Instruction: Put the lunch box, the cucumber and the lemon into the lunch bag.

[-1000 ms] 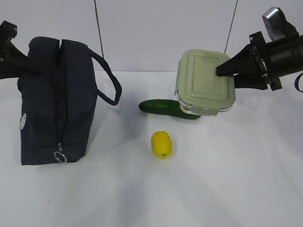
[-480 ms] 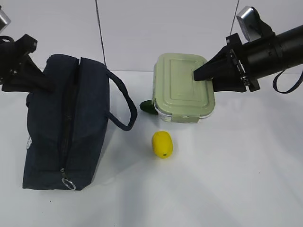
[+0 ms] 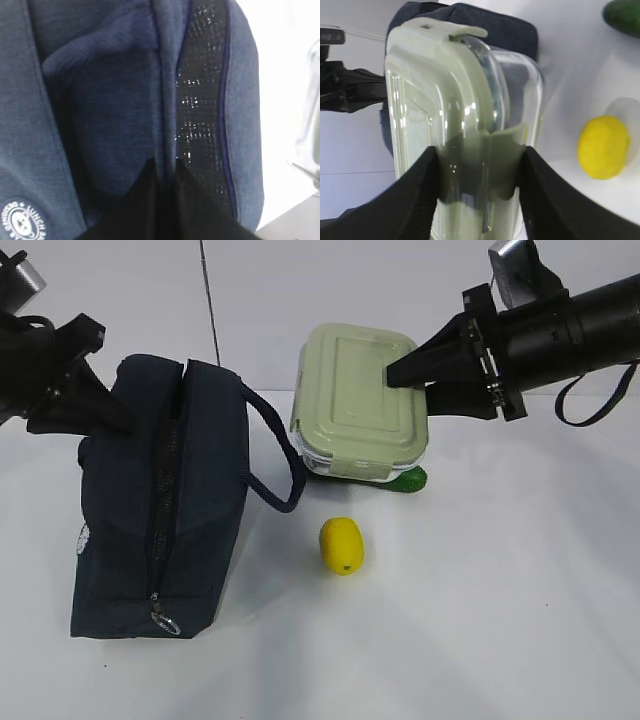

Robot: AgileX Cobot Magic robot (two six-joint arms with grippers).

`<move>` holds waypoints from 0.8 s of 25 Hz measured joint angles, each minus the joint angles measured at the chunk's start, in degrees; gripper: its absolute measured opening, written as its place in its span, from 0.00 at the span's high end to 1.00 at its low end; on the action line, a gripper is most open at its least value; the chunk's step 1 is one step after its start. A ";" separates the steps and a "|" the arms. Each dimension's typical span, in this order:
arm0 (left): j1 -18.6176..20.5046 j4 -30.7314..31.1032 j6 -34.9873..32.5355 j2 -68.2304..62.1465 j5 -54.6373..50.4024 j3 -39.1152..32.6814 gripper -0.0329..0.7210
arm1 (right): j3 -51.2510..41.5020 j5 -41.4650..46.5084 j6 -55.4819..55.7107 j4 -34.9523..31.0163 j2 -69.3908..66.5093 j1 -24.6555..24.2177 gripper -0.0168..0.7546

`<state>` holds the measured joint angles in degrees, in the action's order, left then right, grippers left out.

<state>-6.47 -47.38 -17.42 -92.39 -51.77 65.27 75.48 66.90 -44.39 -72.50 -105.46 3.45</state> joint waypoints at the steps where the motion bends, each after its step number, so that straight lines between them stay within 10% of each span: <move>1: 0.00 0.00 0.00 0.00 0.05 0.00 0.95 | 0.00 0.00 0.00 -0.37 0.06 0.63 0.50; 20: -5.19 1.41 3.59 0.00 0.79 0.00 0.95 | 5.09 0.00 -2.23 -7.58 0.14 7.04 0.50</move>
<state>-11.66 -45.96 -13.83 -92.39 -50.98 65.27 80.57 66.90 -46.62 -80.07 -105.32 10.49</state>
